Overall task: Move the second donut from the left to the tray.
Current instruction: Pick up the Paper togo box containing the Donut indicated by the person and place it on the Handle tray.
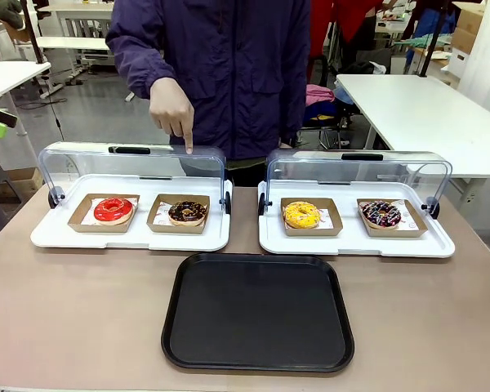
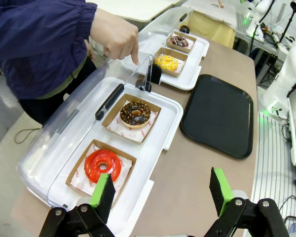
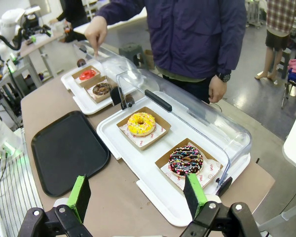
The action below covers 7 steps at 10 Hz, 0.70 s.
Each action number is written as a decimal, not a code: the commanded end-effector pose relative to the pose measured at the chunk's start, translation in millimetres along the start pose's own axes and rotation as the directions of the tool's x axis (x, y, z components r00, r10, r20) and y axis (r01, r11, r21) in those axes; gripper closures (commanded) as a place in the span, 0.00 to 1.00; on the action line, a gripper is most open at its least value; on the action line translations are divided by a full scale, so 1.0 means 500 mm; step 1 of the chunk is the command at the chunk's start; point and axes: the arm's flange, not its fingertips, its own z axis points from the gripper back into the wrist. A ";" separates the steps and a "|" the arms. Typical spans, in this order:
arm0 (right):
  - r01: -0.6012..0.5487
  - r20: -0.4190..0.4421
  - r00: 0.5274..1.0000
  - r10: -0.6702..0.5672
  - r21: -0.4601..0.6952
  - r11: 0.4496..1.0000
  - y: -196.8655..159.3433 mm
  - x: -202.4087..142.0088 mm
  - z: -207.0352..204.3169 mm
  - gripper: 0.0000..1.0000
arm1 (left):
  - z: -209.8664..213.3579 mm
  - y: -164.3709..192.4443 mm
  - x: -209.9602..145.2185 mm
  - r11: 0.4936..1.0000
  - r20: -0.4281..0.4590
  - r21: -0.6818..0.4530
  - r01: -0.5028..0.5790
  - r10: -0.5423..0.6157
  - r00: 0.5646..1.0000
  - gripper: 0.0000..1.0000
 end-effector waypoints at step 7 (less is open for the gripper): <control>-0.025 0.031 0.999 0.025 0.000 1.000 -0.006 0.005 -0.002 0.00 | 0.000 0.000 0.000 1.000 0.000 0.000 0.000 0.000 1.000 0.00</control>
